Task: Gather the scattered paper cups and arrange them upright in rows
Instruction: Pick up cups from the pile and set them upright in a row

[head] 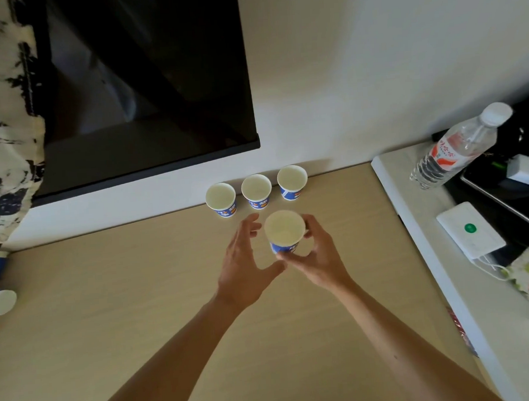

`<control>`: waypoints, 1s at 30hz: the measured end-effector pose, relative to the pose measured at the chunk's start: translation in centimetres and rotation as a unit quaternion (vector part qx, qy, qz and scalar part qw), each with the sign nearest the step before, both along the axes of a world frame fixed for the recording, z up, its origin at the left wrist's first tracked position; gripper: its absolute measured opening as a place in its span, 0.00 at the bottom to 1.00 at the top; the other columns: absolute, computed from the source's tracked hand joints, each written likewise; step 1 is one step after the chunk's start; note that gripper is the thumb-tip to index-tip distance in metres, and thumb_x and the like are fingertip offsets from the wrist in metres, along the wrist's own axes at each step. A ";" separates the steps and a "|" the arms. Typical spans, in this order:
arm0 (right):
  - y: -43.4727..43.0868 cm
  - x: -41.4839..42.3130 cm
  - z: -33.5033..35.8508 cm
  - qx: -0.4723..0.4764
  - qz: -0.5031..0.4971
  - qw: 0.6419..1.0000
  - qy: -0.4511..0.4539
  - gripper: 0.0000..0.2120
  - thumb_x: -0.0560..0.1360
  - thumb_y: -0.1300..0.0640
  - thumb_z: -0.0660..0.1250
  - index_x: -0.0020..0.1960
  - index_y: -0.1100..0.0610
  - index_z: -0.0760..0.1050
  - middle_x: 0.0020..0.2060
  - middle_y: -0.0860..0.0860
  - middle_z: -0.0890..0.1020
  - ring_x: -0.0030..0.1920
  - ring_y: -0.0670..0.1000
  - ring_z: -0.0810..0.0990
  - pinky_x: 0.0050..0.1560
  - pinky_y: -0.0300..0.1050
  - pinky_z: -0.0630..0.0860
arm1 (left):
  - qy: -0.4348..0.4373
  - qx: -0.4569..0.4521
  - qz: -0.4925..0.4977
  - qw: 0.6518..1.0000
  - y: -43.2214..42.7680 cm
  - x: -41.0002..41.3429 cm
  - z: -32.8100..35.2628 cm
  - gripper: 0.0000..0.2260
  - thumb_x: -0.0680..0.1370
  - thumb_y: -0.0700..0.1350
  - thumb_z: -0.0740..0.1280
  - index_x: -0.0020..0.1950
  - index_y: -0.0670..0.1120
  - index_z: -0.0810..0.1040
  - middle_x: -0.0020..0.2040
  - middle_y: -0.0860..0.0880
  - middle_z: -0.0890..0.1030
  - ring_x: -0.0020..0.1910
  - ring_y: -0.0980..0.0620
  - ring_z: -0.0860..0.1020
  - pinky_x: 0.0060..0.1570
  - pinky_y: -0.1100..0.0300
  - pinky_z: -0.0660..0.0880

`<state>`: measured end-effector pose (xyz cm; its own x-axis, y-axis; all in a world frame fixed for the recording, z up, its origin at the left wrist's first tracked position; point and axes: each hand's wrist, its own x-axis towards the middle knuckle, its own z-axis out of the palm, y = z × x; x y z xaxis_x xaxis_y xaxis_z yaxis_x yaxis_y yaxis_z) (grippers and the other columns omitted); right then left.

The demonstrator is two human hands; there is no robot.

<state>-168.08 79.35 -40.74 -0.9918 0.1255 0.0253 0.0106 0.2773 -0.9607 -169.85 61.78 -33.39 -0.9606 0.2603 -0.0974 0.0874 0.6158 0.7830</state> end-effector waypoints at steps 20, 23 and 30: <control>9.0 -11.7 -5.6 0.084 -0.242 0.962 -0.096 0.28 0.65 0.56 0.80 0.60 0.54 0.70 0.53 0.48 0.83 0.51 0.51 0.82 0.53 0.51 0.79 | -0.045 -0.016 0.079 0.996 -4.4 0.3 -3.4 0.33 0.69 0.45 0.79 0.70 0.48 0.69 0.60 0.53 0.77 0.58 0.55 0.76 0.52 0.56 0.78; 8.9 -12.2 -5.6 0.086 -0.244 0.962 -0.084 0.29 0.65 0.57 0.80 0.62 0.55 0.71 0.55 0.49 0.83 0.51 0.51 0.82 0.54 0.50 0.79 | -0.047 -0.015 0.085 0.995 -5.0 0.4 -3.7 0.32 0.68 0.44 0.79 0.69 0.47 0.69 0.59 0.52 0.78 0.58 0.55 0.76 0.52 0.55 0.78; 8.7 -11.3 -5.6 0.072 -0.257 0.960 -0.090 0.35 0.66 0.63 0.79 0.69 0.55 0.68 0.61 0.48 0.79 0.59 0.49 0.79 0.59 0.46 0.76 | -0.049 -0.007 0.104 0.993 -6.5 0.4 -3.8 0.32 0.68 0.44 0.79 0.69 0.48 0.70 0.59 0.52 0.78 0.58 0.54 0.76 0.51 0.55 0.78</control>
